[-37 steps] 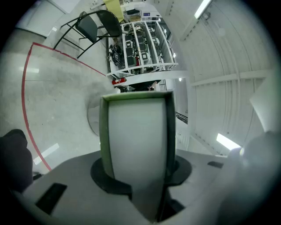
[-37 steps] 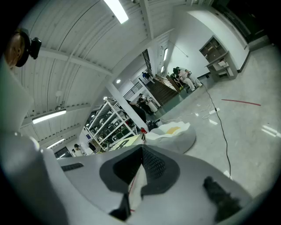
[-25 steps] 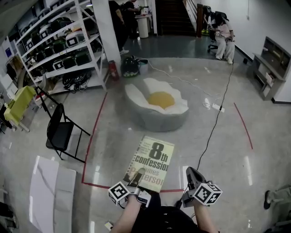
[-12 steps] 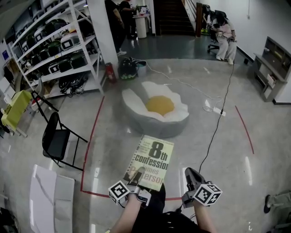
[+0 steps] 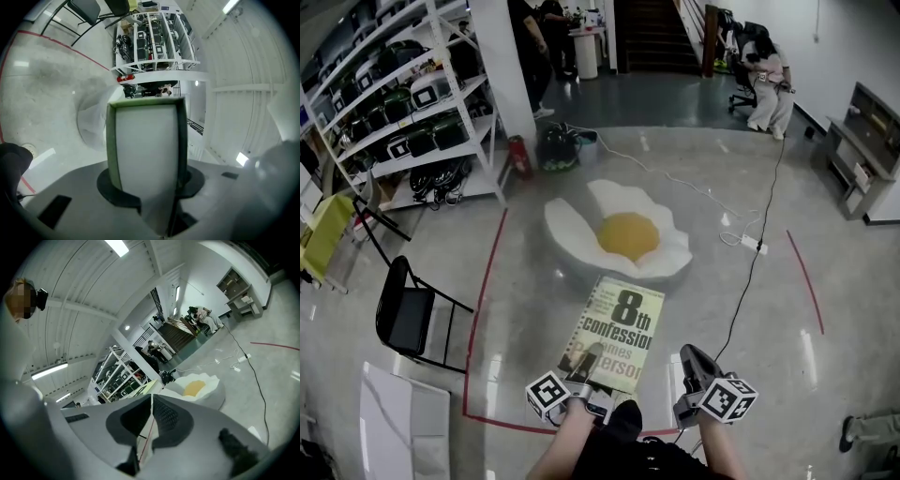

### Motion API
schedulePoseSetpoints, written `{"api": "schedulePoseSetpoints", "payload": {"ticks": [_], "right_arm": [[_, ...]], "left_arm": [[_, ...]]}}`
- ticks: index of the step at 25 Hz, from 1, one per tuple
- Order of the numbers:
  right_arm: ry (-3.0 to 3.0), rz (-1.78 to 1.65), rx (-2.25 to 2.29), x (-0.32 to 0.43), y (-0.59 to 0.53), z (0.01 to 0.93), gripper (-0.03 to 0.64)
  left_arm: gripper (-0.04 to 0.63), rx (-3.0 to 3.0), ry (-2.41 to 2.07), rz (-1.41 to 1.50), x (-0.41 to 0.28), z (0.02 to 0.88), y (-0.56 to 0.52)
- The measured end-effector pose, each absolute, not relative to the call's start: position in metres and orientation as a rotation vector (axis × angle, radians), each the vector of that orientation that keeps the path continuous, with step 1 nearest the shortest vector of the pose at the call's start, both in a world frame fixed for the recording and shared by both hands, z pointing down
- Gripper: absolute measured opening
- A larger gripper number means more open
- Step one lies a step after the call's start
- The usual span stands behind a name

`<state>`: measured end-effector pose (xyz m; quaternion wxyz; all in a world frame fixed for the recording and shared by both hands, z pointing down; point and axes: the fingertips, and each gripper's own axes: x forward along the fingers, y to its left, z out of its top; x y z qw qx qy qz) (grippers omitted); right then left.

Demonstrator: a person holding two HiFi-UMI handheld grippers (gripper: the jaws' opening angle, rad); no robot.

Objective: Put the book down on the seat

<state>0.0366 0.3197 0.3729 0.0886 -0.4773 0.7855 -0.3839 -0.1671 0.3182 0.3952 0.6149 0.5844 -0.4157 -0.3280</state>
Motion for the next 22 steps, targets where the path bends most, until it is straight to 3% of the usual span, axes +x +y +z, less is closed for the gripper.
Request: {"api": "schedulePoseSetpoints", "payload": {"ticks": [22], "right_arm": [[2.275, -1.187, -1.438, 0.034, 0.207, 0.392, 0.014]], "left_arm": [[0.163, 1.355, -0.958, -0.704, -0.173, 0.408, 0.204]]}}
